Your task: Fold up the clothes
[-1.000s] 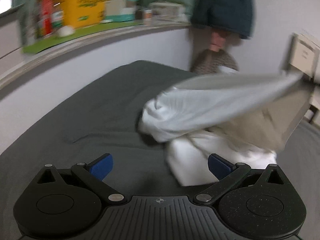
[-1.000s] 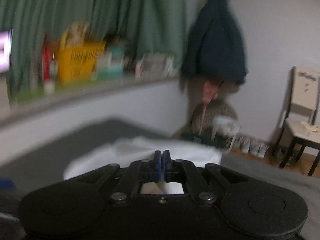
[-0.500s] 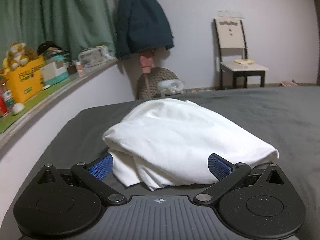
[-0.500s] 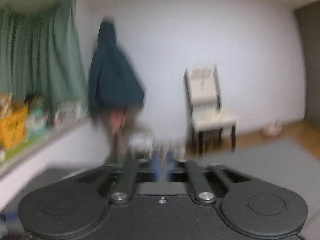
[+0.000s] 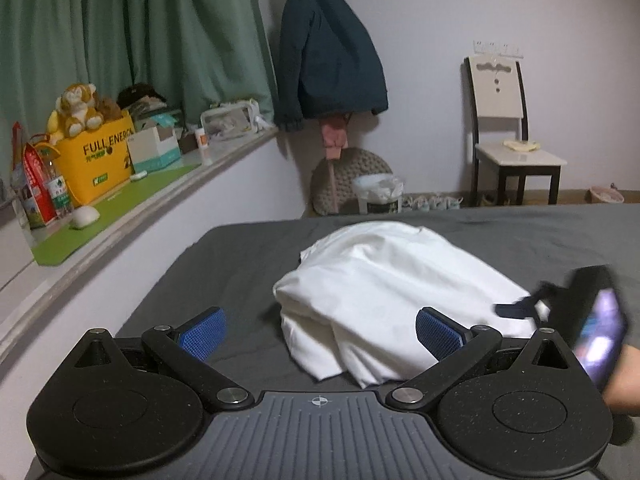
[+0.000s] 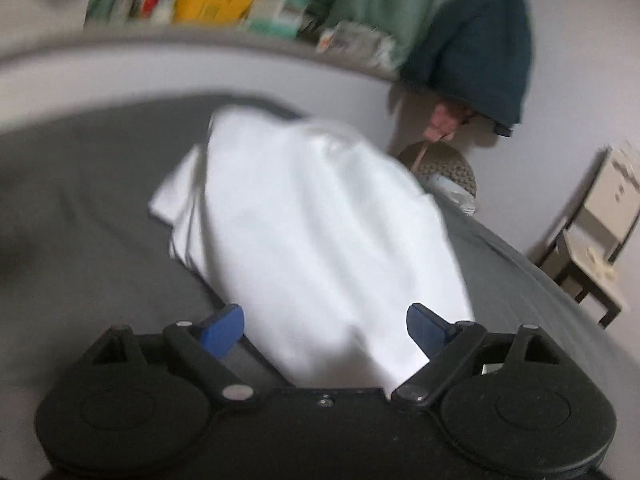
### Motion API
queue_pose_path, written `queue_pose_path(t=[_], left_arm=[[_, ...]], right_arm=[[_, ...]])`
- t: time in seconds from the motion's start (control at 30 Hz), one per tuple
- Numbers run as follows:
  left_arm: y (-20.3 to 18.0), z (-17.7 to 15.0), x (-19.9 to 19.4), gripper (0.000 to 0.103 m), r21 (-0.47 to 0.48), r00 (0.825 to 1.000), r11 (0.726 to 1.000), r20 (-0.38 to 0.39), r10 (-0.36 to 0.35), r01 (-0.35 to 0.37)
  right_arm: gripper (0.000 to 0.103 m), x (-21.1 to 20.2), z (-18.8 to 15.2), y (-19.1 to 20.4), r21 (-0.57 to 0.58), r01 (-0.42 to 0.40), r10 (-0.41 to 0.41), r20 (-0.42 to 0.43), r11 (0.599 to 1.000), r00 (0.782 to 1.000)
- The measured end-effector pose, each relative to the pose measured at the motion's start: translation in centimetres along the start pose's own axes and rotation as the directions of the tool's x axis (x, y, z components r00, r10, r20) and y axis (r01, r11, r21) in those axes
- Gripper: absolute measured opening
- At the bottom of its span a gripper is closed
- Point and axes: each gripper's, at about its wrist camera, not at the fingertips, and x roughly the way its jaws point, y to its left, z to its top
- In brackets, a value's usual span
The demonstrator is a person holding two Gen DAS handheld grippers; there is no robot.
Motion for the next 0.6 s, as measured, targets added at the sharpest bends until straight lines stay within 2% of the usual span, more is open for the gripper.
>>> queue_pose_path(t=[0.03, 0.07, 0.1, 0.17, 0.23, 0.3, 0.33, 0.43, 0.47, 0.6], left_arm=[[0.0, -0.1, 0.2, 0.103, -0.004, 1.0, 1.0, -0.008, -0.001, 0.001], [-0.1, -0.1, 0.4, 0.103, -0.006, 1.0, 1.0, -0.012, -0.002, 0.002], [-0.1, -0.2, 0.5, 0.103, -0.004, 1.0, 1.0, -0.012, -0.002, 0.002], [-0.2, -0.3, 0.7, 0.103, 0.006, 1.0, 1.0, -0.008, 0.001, -0.001], [-0.5, -0.4, 0.8, 0.103, 0.019, 1.0, 1.0, -0.005, -0.015, 0.015], [-0.9, -0.5, 0.7, 0.103, 0.036, 0.999, 0.998, -0.004, -0.048, 0.048], [-1.2, -0.6, 0.5, 0.103, 0.047, 0.998, 0.997, -0.001, -0.066, 0.066], [-2.8, -0.8, -0.5, 0.103, 0.087, 0.993, 0.989, 0.018, -0.117, 0.115], [-3.3, -0.9, -0.9, 0.103, 0.095, 0.99, 0.986, 0.022, -0.137, 0.134], [-5.9, -1.4, -2.5, 0.103, 0.143, 0.971, 0.963, 0.031, -0.235, 0.229]], right_arm=[[0.038, 0.9, 0.1, 0.3, -0.019, 0.02, -0.021, -0.011, 1.0, 1.0], [0.017, 1.3, 0.3, -0.1, 0.001, 0.031, -0.031, -0.019, 1.0, 0.999], [0.003, 1.4, 0.7, -0.8, 0.045, 0.038, -0.037, -0.025, 0.998, 0.999], [0.002, 0.0, 1.2, -3.0, 0.206, -0.01, 0.001, 0.044, 0.978, 0.999], [0.002, -3.1, 1.6, -5.9, 0.373, -0.075, 0.017, 0.157, 0.925, 0.988], [0.002, -7.5, 1.9, -9.1, 0.5, -0.171, 0.026, 0.284, 0.849, 0.959], [0.002, -9.9, 2.0, -10.5, 0.522, -0.197, 0.015, 0.333, 0.83, 0.943], [0.002, -17.3, 2.1, -14.1, 0.542, -0.224, -0.054, 0.449, 0.81, 0.892], [0.002, -19.1, 1.6, -15.1, 0.563, -0.21, -0.091, 0.458, 0.799, 0.884], [0.002, -24.4, -2.1, -18.4, 0.685, -0.085, -0.274, 0.398, 0.723, 0.875]])
